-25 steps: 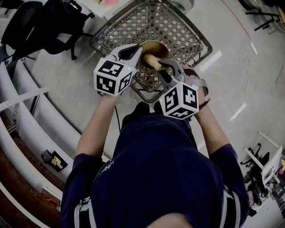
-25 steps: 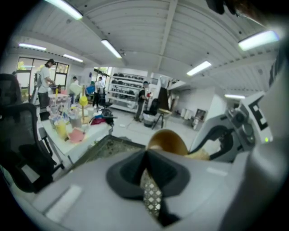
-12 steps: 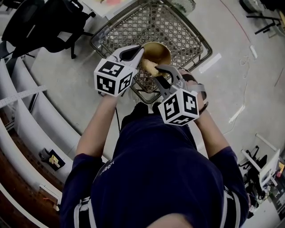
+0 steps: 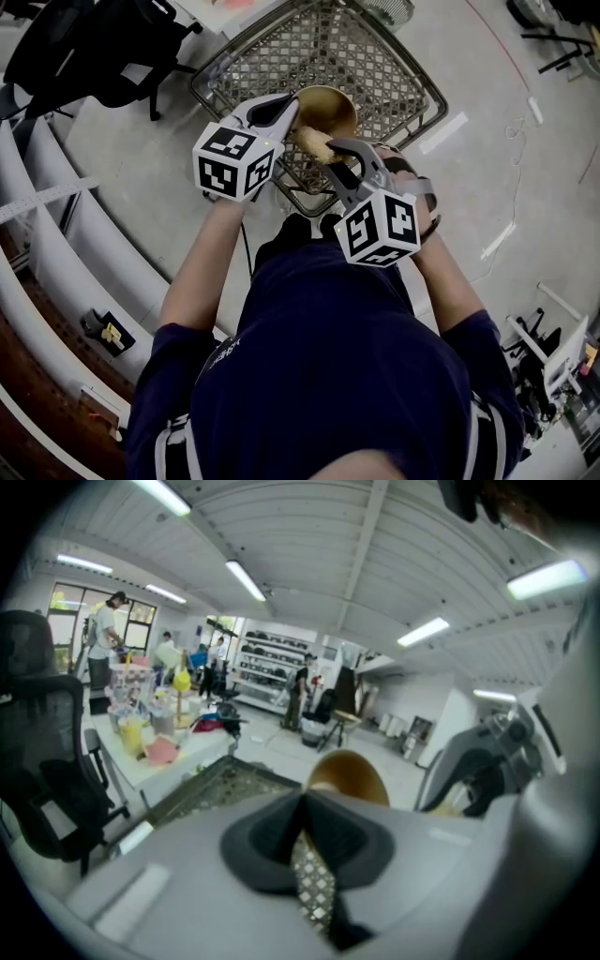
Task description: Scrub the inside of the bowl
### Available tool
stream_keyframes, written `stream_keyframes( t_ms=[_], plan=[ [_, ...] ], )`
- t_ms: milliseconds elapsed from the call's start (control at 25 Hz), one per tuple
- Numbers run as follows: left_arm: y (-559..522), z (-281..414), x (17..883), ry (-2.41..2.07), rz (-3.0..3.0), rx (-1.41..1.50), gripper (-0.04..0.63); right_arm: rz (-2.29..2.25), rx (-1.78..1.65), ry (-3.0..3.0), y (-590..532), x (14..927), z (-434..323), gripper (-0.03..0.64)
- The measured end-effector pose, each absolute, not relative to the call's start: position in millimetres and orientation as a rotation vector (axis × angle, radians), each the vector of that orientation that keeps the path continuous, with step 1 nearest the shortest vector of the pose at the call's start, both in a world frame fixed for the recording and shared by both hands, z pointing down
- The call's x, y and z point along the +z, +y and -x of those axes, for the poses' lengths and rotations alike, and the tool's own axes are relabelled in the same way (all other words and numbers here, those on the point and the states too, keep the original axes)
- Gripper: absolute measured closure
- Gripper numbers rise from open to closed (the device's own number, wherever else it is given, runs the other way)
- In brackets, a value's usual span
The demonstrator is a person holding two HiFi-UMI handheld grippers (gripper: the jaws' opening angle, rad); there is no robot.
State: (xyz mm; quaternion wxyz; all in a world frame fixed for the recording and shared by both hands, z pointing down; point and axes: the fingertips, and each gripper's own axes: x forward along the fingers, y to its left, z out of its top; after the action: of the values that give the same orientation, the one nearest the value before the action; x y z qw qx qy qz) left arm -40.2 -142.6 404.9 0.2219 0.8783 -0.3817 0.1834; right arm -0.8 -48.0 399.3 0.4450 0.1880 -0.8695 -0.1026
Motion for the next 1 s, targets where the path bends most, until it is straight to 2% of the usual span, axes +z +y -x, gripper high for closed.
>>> stream_keyframes(
  t_ms=[720,1000],
  plan=[
    [-143.5,82.7,425.7,-1.147,-2.343,0.565,0.583,-0.696,0.063,-2.305,-83.2,381.8,-49.4,0.541],
    [-139.7,83.6,430.8,-1.148,-2.333,0.569,0.583,-0.785,0.301,-2.419,-97.4,381.0,-57.4,0.541]
  ],
)
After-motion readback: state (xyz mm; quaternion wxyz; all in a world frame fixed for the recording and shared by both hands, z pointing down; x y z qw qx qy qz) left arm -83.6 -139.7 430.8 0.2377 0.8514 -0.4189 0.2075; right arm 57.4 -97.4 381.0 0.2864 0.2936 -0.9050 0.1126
